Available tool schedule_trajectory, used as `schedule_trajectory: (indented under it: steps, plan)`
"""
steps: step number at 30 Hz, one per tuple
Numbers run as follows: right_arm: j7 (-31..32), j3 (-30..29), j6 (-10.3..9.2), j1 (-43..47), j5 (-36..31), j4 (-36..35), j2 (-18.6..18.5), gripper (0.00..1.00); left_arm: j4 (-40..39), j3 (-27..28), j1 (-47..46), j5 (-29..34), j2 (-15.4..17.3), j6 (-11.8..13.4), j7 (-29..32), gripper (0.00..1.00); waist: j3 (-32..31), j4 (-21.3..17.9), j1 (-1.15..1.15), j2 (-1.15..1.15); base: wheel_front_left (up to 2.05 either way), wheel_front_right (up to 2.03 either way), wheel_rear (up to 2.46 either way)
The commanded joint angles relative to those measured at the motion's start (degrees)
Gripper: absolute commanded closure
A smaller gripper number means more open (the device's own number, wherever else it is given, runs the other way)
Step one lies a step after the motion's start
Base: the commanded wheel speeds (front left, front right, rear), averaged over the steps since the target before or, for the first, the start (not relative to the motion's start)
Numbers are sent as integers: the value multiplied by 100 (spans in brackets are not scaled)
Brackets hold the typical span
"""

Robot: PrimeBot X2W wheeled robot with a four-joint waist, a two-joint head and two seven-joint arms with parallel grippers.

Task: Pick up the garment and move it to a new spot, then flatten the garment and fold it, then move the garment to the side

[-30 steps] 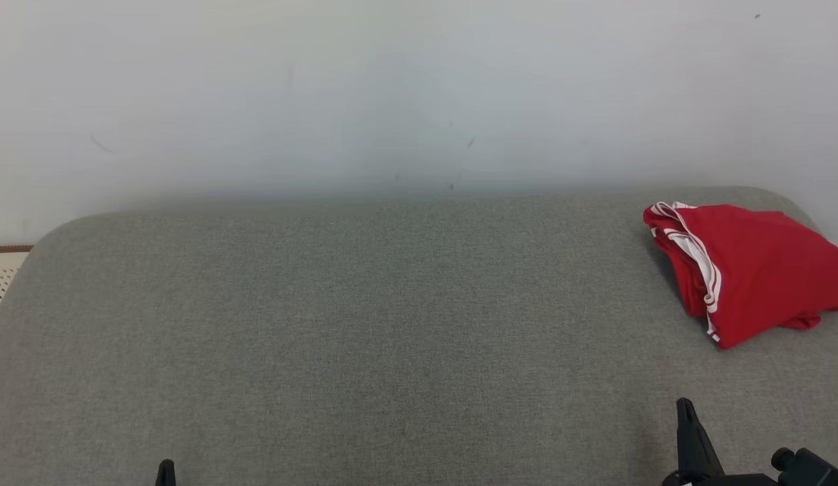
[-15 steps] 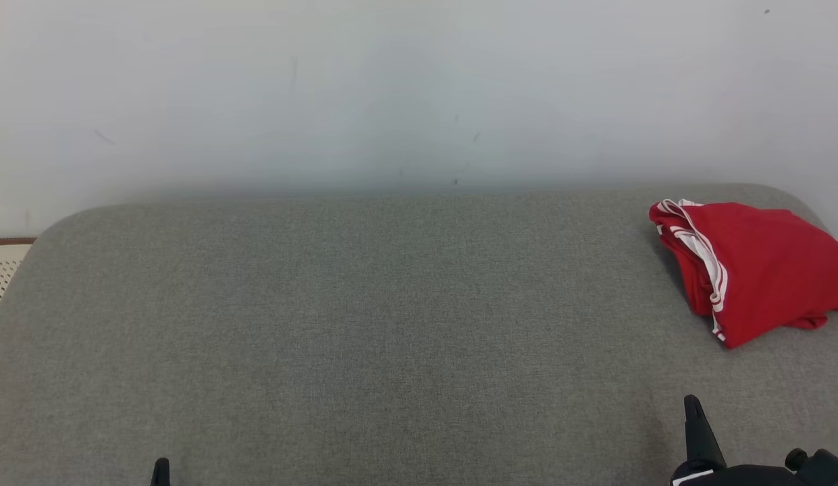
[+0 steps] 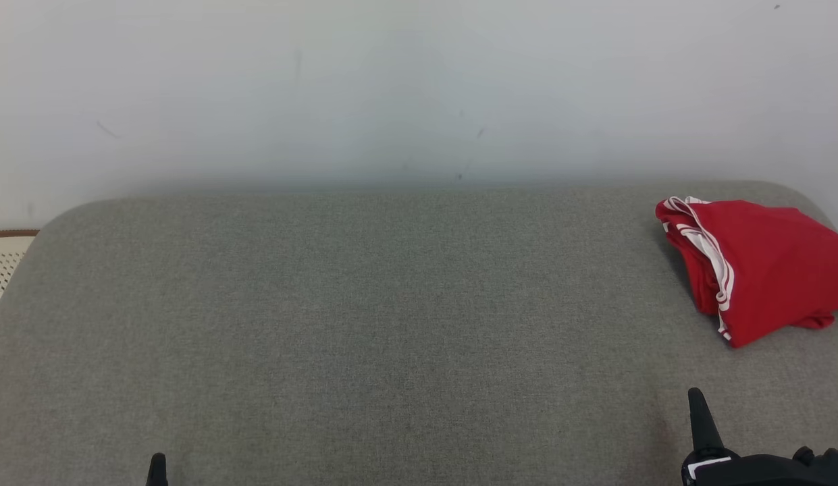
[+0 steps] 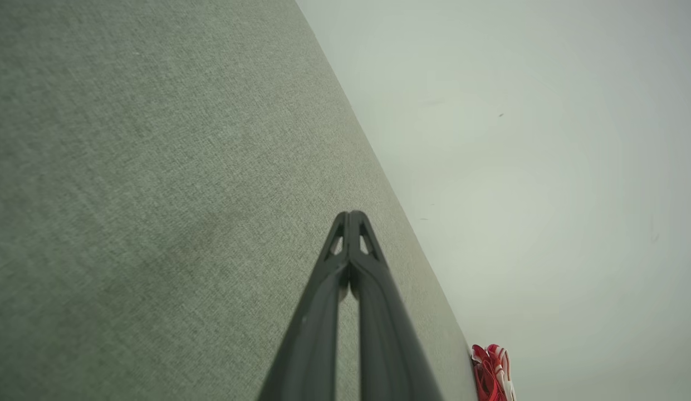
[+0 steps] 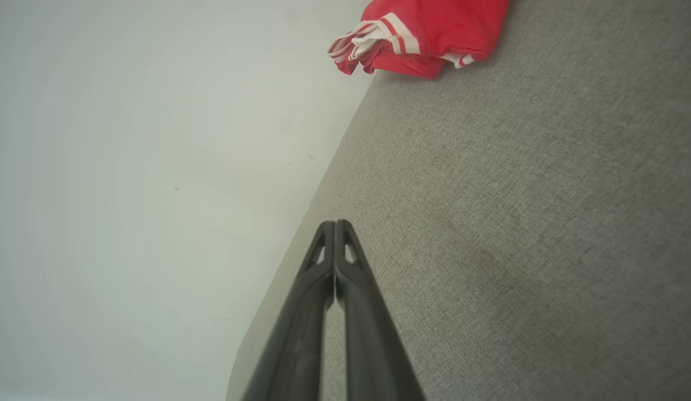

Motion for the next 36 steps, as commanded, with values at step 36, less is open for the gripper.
schedule_trajectory:
  steps: [36]
  plan:
    - [590,-349,1,-382,2034,189,35,100,85,191,-221,-1975,32,-248,471,100,156,116,-1,-1,0,0,0]
